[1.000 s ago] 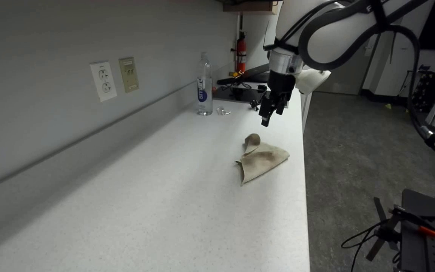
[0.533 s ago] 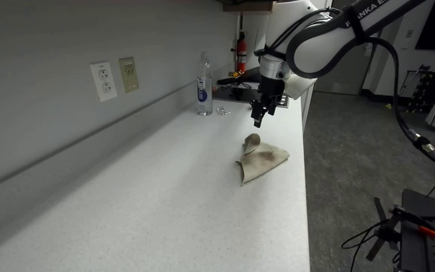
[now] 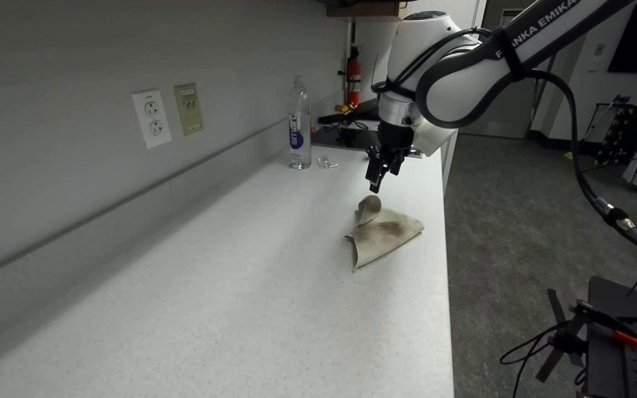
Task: Unfold the towel
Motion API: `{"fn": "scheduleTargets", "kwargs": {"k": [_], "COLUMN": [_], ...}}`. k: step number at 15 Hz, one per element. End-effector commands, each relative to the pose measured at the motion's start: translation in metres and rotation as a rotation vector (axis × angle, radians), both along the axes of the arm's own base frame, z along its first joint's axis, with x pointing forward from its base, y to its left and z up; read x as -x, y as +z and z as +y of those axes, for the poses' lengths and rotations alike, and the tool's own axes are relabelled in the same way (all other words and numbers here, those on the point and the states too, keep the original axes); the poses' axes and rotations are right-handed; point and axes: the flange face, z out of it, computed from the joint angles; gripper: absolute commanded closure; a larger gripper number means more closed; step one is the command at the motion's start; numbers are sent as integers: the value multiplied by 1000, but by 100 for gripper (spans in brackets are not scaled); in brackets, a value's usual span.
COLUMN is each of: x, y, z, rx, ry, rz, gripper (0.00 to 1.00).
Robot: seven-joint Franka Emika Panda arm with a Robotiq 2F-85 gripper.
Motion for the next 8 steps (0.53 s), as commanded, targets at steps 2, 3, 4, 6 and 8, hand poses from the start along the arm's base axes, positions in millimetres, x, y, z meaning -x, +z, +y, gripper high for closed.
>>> {"fn": "scheduleTargets", "kwargs": {"k": [2,3,4,6,8], "x": [-6,-7,-9,-13,-18], "y": [-28,-33,-37,-41,-42], "z": [8,11,13,17,18], "rx": [20,25,34,75,113], "ry": [41,51,61,98,130], "rz": [-1,1,1,-14,-33], "gripper": [0,0,0,0,0]}}
